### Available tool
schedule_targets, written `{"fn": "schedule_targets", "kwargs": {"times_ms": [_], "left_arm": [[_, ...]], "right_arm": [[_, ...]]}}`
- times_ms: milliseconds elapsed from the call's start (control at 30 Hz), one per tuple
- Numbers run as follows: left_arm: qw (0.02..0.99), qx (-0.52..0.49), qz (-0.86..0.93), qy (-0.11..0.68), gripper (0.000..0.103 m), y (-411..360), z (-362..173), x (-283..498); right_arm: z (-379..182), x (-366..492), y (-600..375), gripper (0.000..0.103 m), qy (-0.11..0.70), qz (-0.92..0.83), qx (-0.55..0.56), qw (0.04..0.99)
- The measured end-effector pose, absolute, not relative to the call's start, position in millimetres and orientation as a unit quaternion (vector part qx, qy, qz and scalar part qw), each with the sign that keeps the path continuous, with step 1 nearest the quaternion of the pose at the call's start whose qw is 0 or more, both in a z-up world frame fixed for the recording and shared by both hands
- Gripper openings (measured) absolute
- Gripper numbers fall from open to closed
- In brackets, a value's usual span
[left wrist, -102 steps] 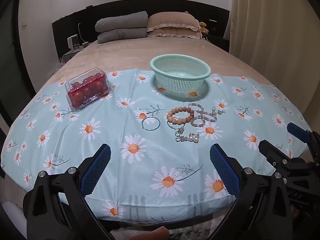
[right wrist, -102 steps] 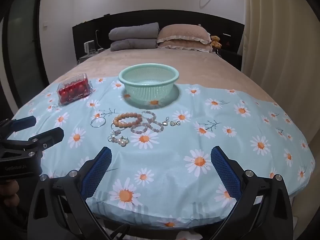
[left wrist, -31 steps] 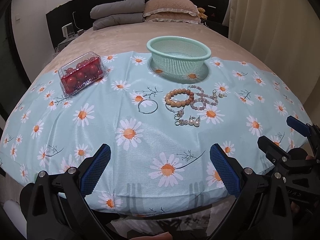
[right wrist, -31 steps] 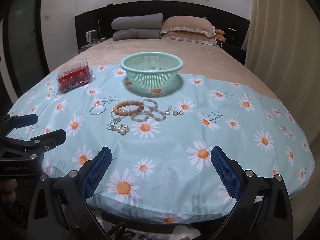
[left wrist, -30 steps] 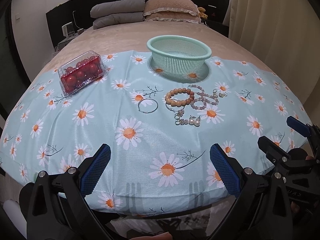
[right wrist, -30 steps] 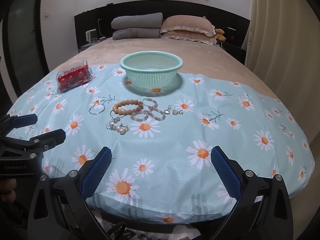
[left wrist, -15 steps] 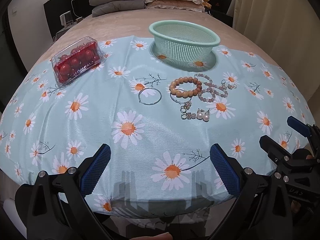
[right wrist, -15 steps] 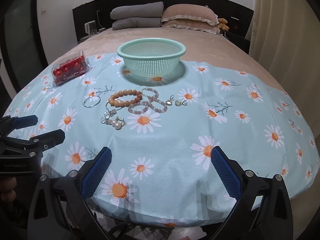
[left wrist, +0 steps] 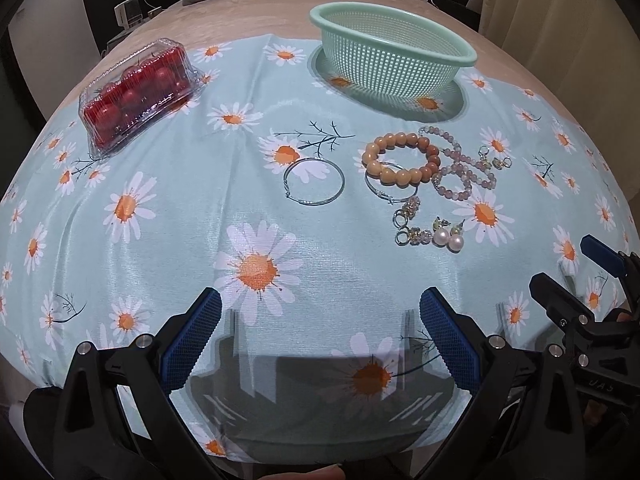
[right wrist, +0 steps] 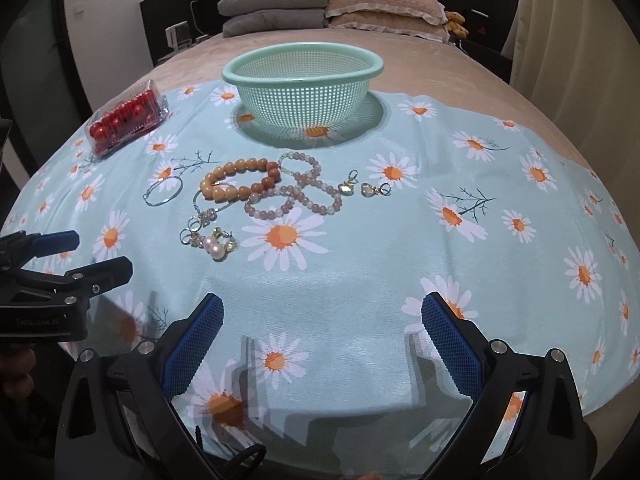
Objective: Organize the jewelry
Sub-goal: 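Move both tools forward toward the scattered jewelry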
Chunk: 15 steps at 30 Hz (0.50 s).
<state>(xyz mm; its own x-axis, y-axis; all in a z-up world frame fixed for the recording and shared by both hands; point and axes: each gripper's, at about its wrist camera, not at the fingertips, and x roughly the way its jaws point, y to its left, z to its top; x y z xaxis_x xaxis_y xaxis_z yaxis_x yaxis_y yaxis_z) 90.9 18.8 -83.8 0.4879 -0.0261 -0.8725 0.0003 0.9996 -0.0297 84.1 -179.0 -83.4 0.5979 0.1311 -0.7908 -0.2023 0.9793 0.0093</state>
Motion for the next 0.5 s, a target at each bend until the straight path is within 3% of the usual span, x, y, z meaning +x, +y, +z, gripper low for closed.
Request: {"fn": "schedule_targets", "kwargs": {"times_ms": [500], "left_arm": [[0.855, 0.009, 0.001, 0.518, 0.097, 29, -107, 143]], "right_arm": [[-95, 149, -205, 0.095, 0.440, 0.059, -0.024, 0.896]]}}
